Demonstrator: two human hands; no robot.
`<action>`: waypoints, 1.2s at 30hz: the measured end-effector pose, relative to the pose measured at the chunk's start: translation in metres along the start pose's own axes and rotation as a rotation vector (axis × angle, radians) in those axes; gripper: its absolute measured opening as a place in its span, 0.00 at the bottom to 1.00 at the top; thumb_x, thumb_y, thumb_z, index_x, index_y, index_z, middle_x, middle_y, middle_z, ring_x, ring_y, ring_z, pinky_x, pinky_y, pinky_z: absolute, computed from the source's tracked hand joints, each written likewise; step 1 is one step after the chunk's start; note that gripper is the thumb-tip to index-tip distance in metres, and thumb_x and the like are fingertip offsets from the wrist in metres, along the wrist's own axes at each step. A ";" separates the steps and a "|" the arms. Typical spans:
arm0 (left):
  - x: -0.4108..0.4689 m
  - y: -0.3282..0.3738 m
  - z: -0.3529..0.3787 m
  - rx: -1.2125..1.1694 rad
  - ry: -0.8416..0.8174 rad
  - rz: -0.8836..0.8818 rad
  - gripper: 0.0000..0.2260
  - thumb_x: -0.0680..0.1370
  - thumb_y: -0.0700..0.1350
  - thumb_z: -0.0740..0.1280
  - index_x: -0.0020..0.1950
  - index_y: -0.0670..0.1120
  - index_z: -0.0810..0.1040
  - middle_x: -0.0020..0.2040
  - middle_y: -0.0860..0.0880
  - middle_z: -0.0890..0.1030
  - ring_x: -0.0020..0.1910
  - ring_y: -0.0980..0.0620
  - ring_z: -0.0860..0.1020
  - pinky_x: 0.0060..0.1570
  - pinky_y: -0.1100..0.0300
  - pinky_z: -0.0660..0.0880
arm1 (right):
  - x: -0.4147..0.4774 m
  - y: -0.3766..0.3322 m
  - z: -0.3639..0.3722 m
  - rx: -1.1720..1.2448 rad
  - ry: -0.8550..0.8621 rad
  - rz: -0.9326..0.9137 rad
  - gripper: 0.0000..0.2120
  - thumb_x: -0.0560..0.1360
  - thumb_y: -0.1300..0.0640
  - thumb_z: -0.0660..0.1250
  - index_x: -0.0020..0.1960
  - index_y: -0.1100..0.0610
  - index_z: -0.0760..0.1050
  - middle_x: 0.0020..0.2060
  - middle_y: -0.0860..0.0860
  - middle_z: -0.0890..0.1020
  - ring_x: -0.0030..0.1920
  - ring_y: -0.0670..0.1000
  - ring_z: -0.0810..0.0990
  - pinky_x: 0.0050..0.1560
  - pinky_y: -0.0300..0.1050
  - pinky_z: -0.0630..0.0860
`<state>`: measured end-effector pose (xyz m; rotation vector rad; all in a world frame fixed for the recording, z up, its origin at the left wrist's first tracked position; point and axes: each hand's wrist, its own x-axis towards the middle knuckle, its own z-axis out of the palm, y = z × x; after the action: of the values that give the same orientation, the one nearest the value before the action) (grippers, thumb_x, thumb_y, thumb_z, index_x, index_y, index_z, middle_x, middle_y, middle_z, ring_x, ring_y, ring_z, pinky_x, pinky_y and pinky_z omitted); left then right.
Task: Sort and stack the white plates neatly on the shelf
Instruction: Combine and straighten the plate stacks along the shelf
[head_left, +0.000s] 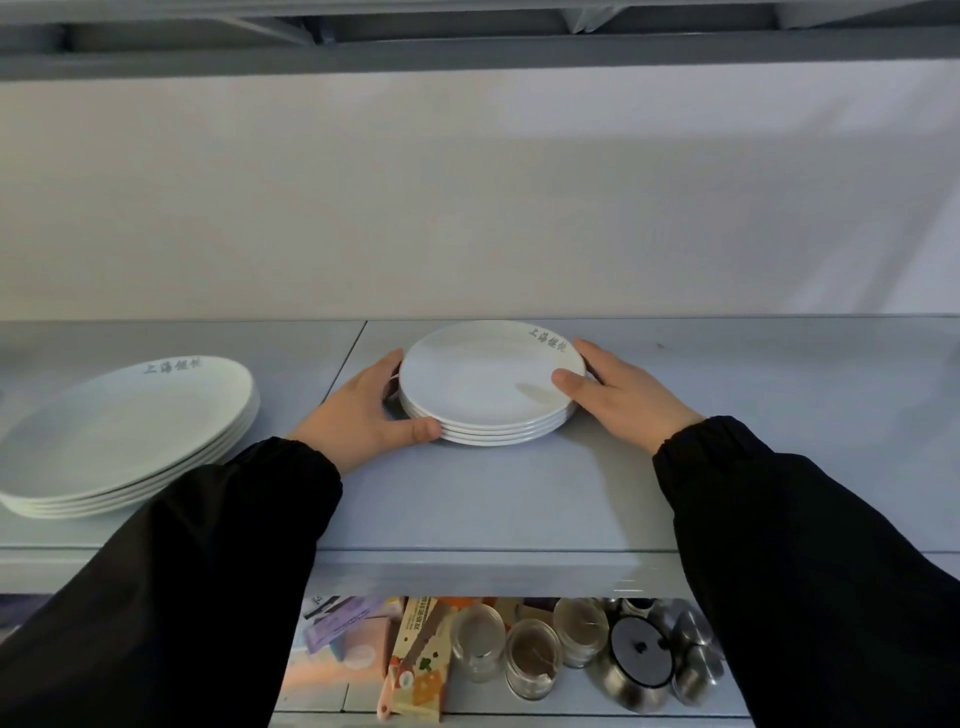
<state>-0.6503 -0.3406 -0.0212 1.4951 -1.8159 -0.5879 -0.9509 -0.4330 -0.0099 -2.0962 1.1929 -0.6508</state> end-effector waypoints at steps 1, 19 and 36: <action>0.001 -0.002 0.000 -0.001 0.011 -0.005 0.34 0.65 0.63 0.77 0.68 0.55 0.70 0.63 0.59 0.77 0.65 0.59 0.74 0.64 0.57 0.70 | -0.001 -0.002 -0.001 0.011 -0.003 -0.004 0.20 0.77 0.38 0.61 0.67 0.41 0.69 0.60 0.37 0.77 0.60 0.42 0.74 0.53 0.38 0.68; -0.027 0.007 -0.011 0.025 0.015 -0.110 0.45 0.60 0.68 0.77 0.73 0.61 0.65 0.68 0.64 0.73 0.68 0.65 0.69 0.69 0.54 0.67 | -0.022 -0.013 -0.003 -0.041 -0.094 -0.072 0.40 0.62 0.35 0.77 0.70 0.38 0.65 0.66 0.34 0.73 0.67 0.40 0.70 0.62 0.41 0.67; -0.101 0.002 -0.041 0.026 0.034 -0.102 0.42 0.60 0.64 0.78 0.71 0.63 0.65 0.67 0.63 0.74 0.66 0.65 0.71 0.68 0.57 0.67 | -0.063 -0.045 0.037 -0.104 -0.129 -0.182 0.46 0.59 0.28 0.74 0.72 0.37 0.60 0.68 0.35 0.71 0.66 0.41 0.70 0.63 0.45 0.71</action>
<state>-0.6119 -0.2385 -0.0163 1.6131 -1.7355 -0.5858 -0.9299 -0.3498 -0.0084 -2.3163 0.9925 -0.5348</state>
